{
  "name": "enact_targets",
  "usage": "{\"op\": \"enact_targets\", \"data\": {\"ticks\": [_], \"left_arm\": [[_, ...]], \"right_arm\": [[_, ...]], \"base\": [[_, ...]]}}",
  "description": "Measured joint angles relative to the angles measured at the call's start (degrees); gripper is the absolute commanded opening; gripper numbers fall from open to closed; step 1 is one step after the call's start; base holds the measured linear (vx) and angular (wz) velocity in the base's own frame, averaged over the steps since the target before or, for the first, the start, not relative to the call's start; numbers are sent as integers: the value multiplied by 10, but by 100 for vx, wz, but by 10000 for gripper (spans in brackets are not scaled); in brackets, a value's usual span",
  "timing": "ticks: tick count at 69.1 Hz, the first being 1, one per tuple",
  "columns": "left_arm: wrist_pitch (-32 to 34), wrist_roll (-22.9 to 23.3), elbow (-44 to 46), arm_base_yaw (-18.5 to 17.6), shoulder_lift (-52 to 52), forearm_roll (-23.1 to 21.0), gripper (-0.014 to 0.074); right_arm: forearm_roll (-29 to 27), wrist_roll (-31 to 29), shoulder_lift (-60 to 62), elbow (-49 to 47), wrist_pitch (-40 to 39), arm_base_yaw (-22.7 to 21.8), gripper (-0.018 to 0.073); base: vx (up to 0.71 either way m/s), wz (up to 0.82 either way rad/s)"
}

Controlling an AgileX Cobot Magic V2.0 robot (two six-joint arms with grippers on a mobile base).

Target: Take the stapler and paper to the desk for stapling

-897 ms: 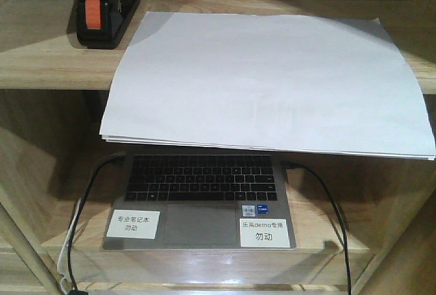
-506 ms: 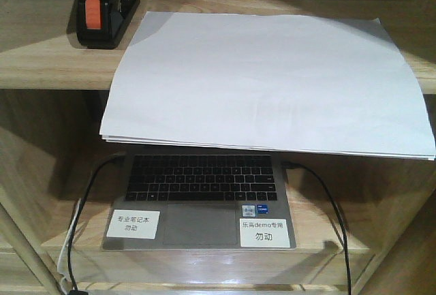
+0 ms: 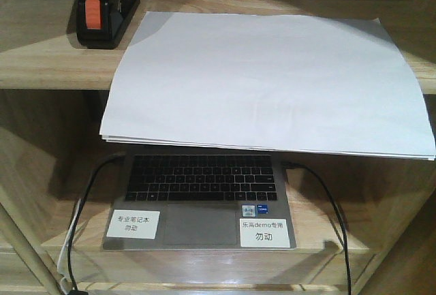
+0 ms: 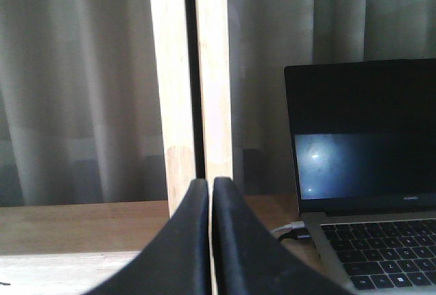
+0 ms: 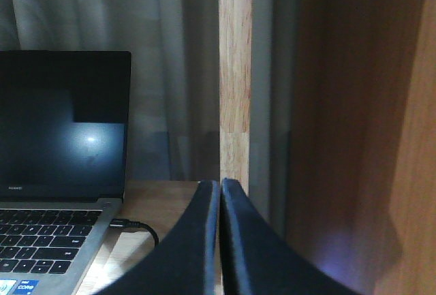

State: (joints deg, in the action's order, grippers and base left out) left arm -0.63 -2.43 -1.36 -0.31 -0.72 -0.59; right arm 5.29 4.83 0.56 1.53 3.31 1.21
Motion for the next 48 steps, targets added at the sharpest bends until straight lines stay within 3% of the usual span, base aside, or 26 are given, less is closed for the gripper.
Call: {"op": "enact_targets", "data": {"ticks": [27, 38, 48], "left_arm": [[6, -1, 0, 0, 0, 0, -6], [102, -19, 0, 0, 0, 0, -6], [188, -5, 3, 0, 0, 0, -6]], "right_arm": [[0, 0, 0, 0, 0, 0, -10], [0, 0, 0, 0, 0, 0, -10], [0, 0, 0, 0, 0, 0, -10]], "base": [[0, 0], [0, 0], [0, 0]]}}
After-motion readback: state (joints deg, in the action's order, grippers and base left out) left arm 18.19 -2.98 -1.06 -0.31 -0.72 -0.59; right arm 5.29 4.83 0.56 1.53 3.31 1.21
